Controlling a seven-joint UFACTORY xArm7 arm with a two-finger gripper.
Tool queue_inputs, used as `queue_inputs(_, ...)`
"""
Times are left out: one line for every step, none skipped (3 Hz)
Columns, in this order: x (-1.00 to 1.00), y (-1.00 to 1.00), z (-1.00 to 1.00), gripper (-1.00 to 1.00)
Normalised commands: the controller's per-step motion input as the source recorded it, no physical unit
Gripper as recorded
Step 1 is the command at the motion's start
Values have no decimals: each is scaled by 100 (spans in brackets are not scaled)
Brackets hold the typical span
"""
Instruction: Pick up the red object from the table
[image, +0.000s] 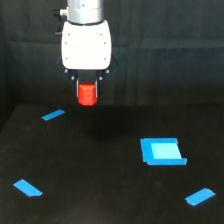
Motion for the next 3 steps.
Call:
queue_inputs(-1, -10, 8, -100)
queue_inputs(0, 3, 14, -96)
queue_inputs(-8, 2, 14, -100)
